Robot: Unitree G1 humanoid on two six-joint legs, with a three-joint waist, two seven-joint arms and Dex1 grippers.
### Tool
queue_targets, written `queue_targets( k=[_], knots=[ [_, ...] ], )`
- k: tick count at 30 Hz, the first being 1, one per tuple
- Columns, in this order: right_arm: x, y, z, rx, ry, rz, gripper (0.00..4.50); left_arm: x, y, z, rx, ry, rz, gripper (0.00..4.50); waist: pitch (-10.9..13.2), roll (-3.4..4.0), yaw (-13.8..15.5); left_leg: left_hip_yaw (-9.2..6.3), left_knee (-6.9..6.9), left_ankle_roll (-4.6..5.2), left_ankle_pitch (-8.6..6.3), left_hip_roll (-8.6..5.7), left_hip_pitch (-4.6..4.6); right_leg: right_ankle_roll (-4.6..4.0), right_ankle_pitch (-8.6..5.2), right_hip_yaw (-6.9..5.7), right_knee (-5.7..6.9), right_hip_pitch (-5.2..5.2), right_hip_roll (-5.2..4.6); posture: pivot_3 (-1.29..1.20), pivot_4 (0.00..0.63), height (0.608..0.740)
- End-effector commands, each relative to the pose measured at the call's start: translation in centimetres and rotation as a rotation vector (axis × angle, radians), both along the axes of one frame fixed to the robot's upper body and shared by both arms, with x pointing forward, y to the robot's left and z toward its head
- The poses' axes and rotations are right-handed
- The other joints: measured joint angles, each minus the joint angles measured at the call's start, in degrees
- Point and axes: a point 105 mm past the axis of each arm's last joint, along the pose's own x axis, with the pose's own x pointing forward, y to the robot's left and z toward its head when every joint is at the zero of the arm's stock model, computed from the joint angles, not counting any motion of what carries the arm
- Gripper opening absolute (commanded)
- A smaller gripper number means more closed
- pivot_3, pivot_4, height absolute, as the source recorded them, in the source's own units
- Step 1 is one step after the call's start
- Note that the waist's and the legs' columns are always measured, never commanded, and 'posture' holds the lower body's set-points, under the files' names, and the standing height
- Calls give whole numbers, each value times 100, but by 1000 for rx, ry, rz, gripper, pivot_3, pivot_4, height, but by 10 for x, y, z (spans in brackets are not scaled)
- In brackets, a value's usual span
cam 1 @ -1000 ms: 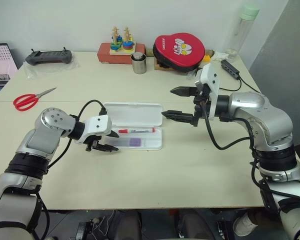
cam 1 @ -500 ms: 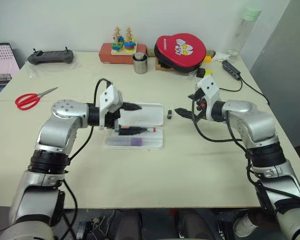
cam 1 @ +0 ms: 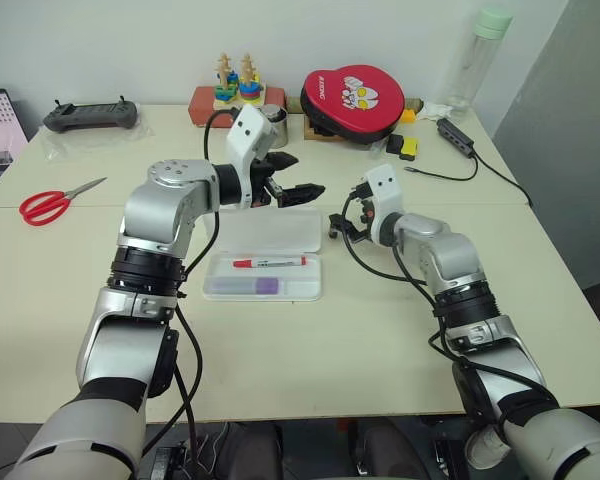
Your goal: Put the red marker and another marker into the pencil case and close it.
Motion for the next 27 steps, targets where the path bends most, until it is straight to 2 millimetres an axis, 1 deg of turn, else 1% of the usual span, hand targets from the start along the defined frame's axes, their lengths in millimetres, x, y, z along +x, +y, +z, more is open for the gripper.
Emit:
queue_targets(
  k=[1,9,11,12,14,15,16,17,21,23,27],
  knots=[
    [5,7,6,-1,-32,-11,4500,-1,-6,16,7,-66,-26,4492,0,0,-6,0,0,0,0,0,-1,0,0,0,0,-1,0,0,150,740],
    [6,11,-22,-74,17,-9,4500,1,-6,15,11,-71,-22,4492,0,0,-11,0,1,0,0,-1,0,1,0,1,1,0,-1,0,150,740],
    [7,10,-26,-88,24,-18,4122,2,-6,15,10,-73,-14,4500,0,0,-18,0,1,0,0,-1,1,1,0,0,2,0,-1,0,150,740],
    [8,9,-28,-95,25,-20,4034,2,-6,16,7,-75,-11,4500,0,0,-21,0,1,0,0,-1,1,0,0,0,2,0,-1,0,150,740],
    [9,9,-29,-97,23,-22,3543,3,-6,16,2,-74,-9,4500,0,0,-24,0,1,0,0,-1,1,1,0,1,2,0,-1,0,150,740],
    [10,9,-29,-99,20,-24,3378,2,-7,15,2,-74,-8,4500,0,0,-24,0,1,0,0,-1,1,1,0,1,2,0,-1,0,150,740],
    [10,9,-29,-100,17,-27,3067,2,-7,15,3,-74,-7,4500,0,0,-24,0,1,0,0,-1,2,1,0,1,2,0,-1,0,150,740],
    [11,9,-29,-101,15,-29,2860,2,-7,15,3,-74,-7,4500,0,0,-24,0,1,0,0,-1,2,1,0,1,3,0,-1,0,150,740],
    [12,10,-29,-105,3,-27,1635,2,-6,15,-2,-73,-3,4500,0,0,-23,0,1,0,0,-1,3,1,1,1,4,1,-1,0,150,740],
    [12,10,-29,-105,0,-27,1353,2,-5,16,-2,-74,0,4500,0,0,-23,0,1,0,0,-1,3,1,1,1,4,1,-1,0,150,740],
    [14,9,-28,-103,-15,-34,414,4,-4,17,-6,-77,11,4500,0,0,-21,-1,1,-1,0,-1,3,2,1,1,4,2,-1,0,150,740]
  ],
)
